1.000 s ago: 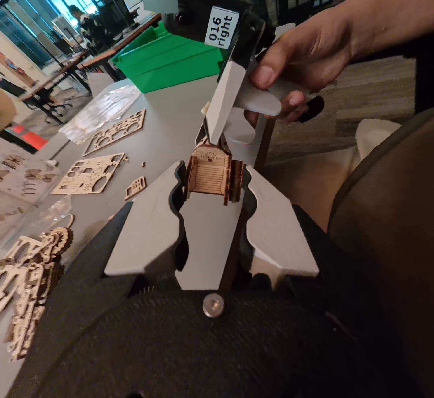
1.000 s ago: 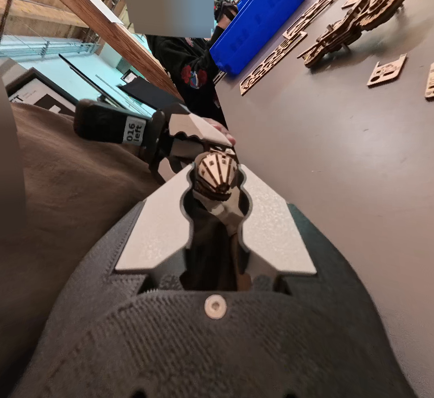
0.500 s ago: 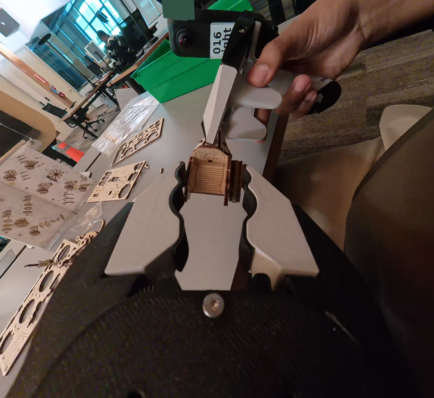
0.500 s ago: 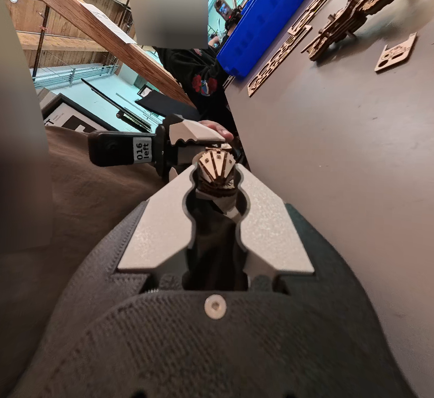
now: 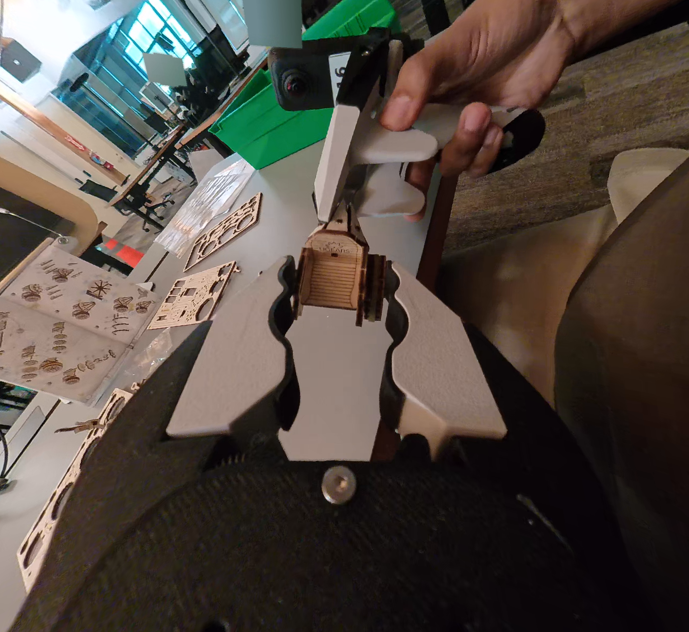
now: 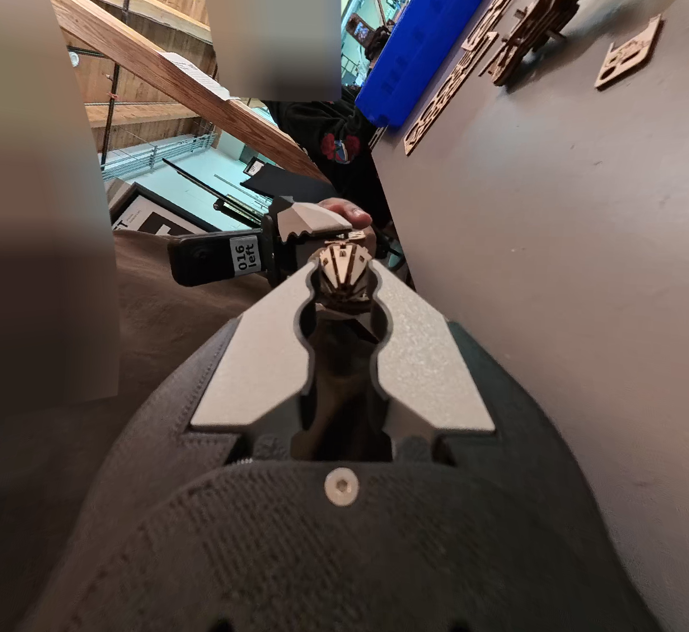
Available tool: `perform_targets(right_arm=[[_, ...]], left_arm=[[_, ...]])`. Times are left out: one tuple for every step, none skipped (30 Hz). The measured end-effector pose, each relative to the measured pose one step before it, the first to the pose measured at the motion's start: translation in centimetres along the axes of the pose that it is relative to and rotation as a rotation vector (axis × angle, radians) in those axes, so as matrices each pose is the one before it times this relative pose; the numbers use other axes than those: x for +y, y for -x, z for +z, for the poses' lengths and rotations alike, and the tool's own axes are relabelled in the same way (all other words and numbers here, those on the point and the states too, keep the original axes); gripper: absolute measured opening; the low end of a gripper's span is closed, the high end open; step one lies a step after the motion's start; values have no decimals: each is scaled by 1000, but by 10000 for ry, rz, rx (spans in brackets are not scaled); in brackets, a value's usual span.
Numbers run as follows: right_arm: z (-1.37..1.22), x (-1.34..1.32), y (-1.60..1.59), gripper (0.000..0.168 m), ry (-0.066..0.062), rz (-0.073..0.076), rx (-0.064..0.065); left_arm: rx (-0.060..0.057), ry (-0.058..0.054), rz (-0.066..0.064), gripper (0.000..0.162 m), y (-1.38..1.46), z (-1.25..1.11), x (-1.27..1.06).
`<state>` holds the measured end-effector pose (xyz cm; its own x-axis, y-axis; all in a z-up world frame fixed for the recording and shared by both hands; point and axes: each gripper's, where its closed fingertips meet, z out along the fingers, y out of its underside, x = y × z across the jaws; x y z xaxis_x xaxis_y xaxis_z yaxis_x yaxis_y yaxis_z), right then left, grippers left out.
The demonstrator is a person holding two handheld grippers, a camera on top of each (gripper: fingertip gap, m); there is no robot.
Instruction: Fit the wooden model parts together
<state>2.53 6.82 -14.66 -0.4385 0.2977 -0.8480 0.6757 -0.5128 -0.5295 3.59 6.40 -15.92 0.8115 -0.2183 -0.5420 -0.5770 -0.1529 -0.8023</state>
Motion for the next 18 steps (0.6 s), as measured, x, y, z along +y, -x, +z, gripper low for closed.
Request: perform_targets(right_arm=[[-11,41,-24,22,87,-25,77],[-14,-2,11,22,66,-68,76],[-4,-5,-6,21,35,-84,74],[-7,-30,19,21,-1,-84,33],[-15,-61,54,21,-31,-24,-33],[-46,-130,119,22,-50,-5,-99],[-77,-159,179,22,-52,-140,-101],[-173,-215,208,22,-50,-312,-41],[-254,-366,422,22,-77,-529,-69],[-296,-467,457,23,-66,-674,-2],[-273,-429,280,24,-12,-813,179],[-187,-311,192,24,47,-1038,287],[-76,-151,66,28,118,-1232,402],[-2,-59,56,38,177,-1307,483],[49,-8,293,46,199,-1304,386],[73,-29,602,42,168,-1265,188],[132,11,510,39,141,-1017,189],[173,121,537,39,131,-736,70]], left_arm=[[-3,11,19,44,-21,21,5],[-2,-4,-16,44,12,7,-18],[15,0,-51,44,10,11,29],[23,-22,-84,44,20,-5,-1],[27,-41,-125,44,40,-6,-38],[22,-73,-207,45,81,-2,-134],[62,-120,-316,45,73,-23,-226],[166,-82,-432,45,-16,-5,-141],[224,-29,-568,44,-28,-2,31],[285,1,-655,45,-43,-9,172],[370,14,-733,45,-66,-15,230],[443,-13,-809,45,-110,-37,155],[449,-106,-875,45,-71,-61,-36],[484,-153,-931,44,-121,-79,-183],[521,-135,-944,44,-179,-91,-200],[451,-155,-823,44,-159,-119,-201],[361,-132,-619,45,-133,-127,-134],[292,-41,-398,45,-140,-87,-17]])
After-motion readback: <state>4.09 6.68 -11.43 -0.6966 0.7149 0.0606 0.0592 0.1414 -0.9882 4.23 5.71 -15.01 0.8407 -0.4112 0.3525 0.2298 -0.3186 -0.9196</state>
